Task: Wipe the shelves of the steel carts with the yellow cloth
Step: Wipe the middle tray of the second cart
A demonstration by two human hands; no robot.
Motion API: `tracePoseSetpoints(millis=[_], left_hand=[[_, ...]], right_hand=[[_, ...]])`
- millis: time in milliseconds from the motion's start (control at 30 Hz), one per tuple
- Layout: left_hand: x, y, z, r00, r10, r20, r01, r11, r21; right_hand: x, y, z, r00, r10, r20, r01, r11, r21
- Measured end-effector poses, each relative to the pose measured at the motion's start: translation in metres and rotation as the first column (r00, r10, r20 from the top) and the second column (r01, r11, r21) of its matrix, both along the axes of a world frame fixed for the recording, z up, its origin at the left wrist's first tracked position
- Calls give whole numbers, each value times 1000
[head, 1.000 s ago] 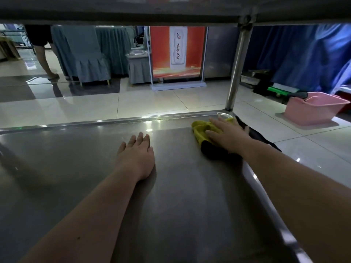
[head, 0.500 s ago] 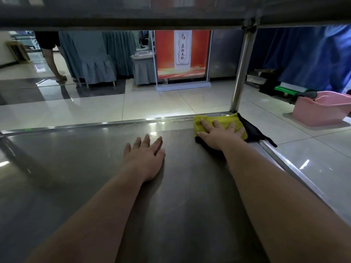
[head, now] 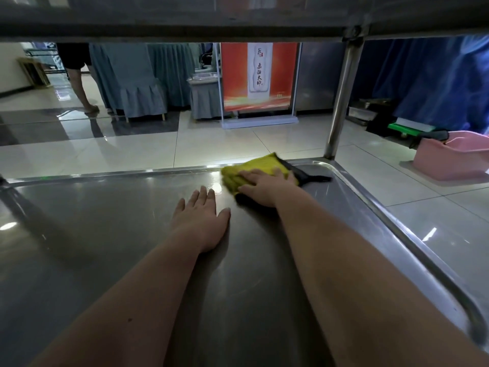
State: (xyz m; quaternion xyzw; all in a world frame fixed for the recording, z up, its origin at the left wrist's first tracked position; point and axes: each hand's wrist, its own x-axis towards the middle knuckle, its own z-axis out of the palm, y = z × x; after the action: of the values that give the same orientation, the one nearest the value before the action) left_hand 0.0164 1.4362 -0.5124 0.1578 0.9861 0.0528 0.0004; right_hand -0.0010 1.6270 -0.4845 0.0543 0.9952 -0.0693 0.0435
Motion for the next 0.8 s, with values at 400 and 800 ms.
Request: tracePoseSetpoints(millis=[400,800], left_hand=[[5,1,1,1000,-11,-5,11,1000,-12],[10,-6,2,999,-21,30,21,1000,18]], right_hand=[[18,24,-3,970,-240,27,241,970,-34],[53,26,-12,989,-143,35,143,990,5]])
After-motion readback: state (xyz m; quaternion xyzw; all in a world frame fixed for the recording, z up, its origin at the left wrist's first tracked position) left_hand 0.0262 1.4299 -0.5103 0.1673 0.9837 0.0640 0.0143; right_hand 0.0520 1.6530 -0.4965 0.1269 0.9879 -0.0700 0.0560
